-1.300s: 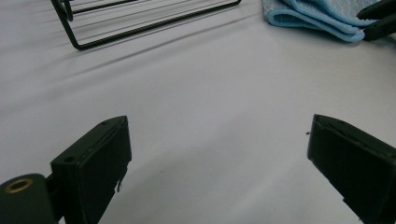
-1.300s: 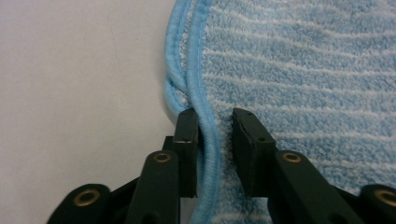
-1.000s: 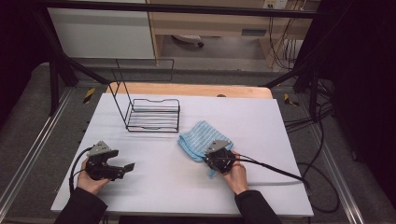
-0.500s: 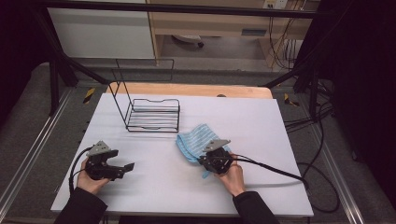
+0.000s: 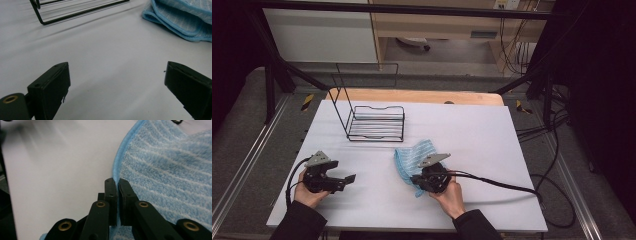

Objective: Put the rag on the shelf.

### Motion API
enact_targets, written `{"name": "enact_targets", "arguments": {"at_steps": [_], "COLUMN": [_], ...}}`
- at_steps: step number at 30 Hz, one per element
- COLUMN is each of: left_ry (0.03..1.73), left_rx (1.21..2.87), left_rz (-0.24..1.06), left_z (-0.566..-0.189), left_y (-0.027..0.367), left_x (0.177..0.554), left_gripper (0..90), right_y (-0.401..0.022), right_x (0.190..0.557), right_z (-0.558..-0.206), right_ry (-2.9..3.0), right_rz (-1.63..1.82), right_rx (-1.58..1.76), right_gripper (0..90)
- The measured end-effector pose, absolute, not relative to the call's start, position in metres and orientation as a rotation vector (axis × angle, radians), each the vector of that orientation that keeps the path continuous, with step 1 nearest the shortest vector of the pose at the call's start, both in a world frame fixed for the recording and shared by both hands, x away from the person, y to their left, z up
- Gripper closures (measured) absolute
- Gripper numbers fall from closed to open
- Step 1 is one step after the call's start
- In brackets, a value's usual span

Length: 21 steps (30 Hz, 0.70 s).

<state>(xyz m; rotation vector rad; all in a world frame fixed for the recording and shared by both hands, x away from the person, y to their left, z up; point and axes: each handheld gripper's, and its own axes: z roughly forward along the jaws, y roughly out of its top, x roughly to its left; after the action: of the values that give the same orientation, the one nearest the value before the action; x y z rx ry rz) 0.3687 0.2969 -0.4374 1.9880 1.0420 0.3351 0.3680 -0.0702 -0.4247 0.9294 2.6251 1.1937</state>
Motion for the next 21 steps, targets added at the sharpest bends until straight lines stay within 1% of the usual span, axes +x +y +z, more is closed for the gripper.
{"name": "enact_targets", "arguments": {"at_steps": [6, 9, 10, 11, 12, 16, 18, 19, 20, 21], "left_ry": [1.043, 1.042, 1.040, 1.039, 1.039, 1.040, 1.040, 1.040, 1.041, 1.040], "left_rx": [1.987, 1.984, 1.988, 1.988, 1.989, 1.989, 1.988, 1.988, 1.989, 1.989], "left_rz": [0.334, 0.334, 0.334, 0.334, 0.333, 0.334, 0.334, 0.334, 0.333, 0.333], "left_z": [-0.437, -0.437, -0.437, -0.437, -0.437, -0.437, -0.437, -0.437, -0.437, -0.437], "left_y": [0.296, 0.296, 0.297, 0.297, 0.297, 0.297, 0.297, 0.297, 0.297, 0.297], "left_x": [0.369, 0.368, 0.368, 0.368, 0.368, 0.368, 0.368, 0.368, 0.368, 0.368], "left_gripper": [6.4, 6.4, 6.4, 6.4, 6.4, 6.4, 6.4, 6.4, 6.4, 6.4], "right_y": [-0.065, -0.066, -0.066, -0.066, -0.066, -0.064, -0.064, -0.064, -0.064, -0.064], "right_x": [0.368, 0.370, 0.369, 0.367, 0.367, 0.363, 0.362, 0.361, 0.361, 0.361], "right_z": [-0.431, -0.436, -0.437, -0.437, -0.437, -0.444, -0.444, -0.445, -0.445, -0.446], "right_ry": [2.643, 2.657, 2.657, 2.656, 2.656, 2.638, 2.631, 2.612, 2.612, 2.597], "right_rz": [1.098, 0.991, 0.985, 0.987, 0.987, 0.989, 0.990, 0.978, 0.978, 0.960], "right_rx": [0.903, 0.869, 0.872, 0.856, 0.856, 0.808, 0.806, 0.788, 0.788, 0.759], "right_gripper": [86.6, 82.8, 80.4, 71.4, 71.4, 61.9, 62.5, 68.1, 68.1, 72.2]}}
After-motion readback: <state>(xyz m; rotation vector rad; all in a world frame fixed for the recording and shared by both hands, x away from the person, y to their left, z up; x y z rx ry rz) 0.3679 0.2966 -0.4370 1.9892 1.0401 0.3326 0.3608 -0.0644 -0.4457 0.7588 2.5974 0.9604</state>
